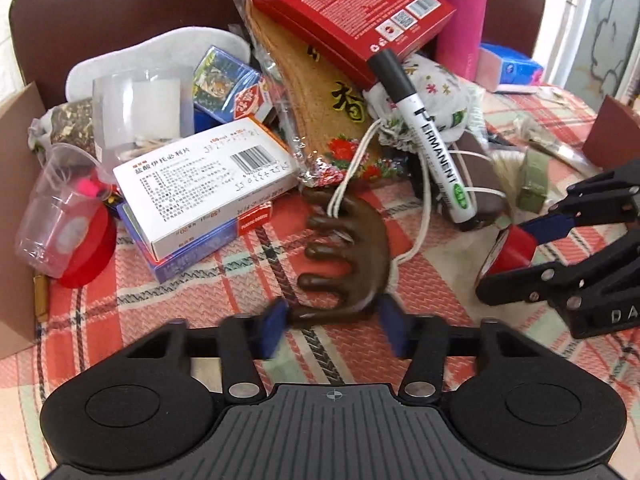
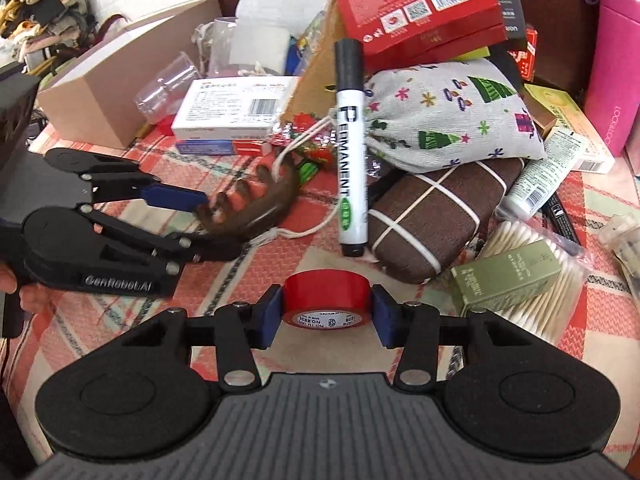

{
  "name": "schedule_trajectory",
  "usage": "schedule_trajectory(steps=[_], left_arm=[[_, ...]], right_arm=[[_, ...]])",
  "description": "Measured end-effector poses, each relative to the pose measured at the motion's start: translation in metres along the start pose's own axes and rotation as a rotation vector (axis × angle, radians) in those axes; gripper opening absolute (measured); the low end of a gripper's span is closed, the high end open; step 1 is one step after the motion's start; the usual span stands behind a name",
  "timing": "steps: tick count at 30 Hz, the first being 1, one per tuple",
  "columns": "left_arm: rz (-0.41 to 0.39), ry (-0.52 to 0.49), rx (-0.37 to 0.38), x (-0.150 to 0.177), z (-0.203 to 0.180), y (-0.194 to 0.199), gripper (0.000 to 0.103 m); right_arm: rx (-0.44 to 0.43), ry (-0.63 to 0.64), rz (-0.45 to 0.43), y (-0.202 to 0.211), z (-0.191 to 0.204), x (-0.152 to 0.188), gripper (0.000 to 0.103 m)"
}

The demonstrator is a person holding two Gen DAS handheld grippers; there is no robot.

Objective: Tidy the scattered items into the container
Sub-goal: 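Grasp the brown claw clip with the right gripper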

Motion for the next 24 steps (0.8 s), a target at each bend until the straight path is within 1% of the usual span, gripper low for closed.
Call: schedule_trajectory(steps=[1,2,6,9,10,11,12,16,18,22,24], left_arm=[[0.002,0.014,0.041,0.000,-0.001,0.001,0.012],[0.001,0.026,0.076,0.000,-0.003,0.002,0.011],[0.004,0.003,0.103,0.006,-0.011,0.010,0.010],[-0.004,0.009,0.132,0.013,-0.015,0.019,0.011],[-0.011,0.010,0.131,0.014,-0.014,0.023,0.020],[-0.018,0.013,0.131,0.016,-0.014,0.026,0.036],[-0.024,0.019,0.128,0.017,-0.013,0.030,0.036],[-0.042,0.060,0.093,0.021,0.001,0.041,0.045],[-0.045,0.092,0.069,0.021,0.012,0.043,0.046],[-0.030,0.148,0.042,0.024,0.030,0.042,0.046],[-0.020,0.158,0.036,0.027,0.036,0.041,0.046]], right_arm=[[-0.006,0.004,-0.001,0.001,0.002,0.001,0.052],[-0.013,0.008,-0.001,0.002,0.005,0.003,0.052],[-0.052,0.034,0.024,0.006,0.019,0.016,0.052],[-0.076,0.043,0.043,0.007,0.027,0.023,0.053],[-0.080,0.041,0.041,0.008,0.029,0.024,0.060],[-0.082,0.038,0.036,0.009,0.030,0.024,0.071],[-0.080,0.029,0.017,0.012,0.030,0.022,0.074],[-0.088,0.012,-0.060,0.022,0.032,0.006,0.074],[-0.082,0.018,-0.082,0.019,0.035,-0.003,0.074],[-0.120,-0.003,-0.095,0.001,0.041,-0.019,0.074],[-0.098,0.002,-0.088,-0.012,0.043,-0.026,0.073]])
Point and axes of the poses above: each gripper's, at about its wrist camera, not at the fingertips, and y roughly against the way its jaws point, z to its left, x to its underside, the point moved 6 cm from there along -y, roughly the way its jaws point, and after that the axes turned 3 degrees about -y, right-handed, at the moved point
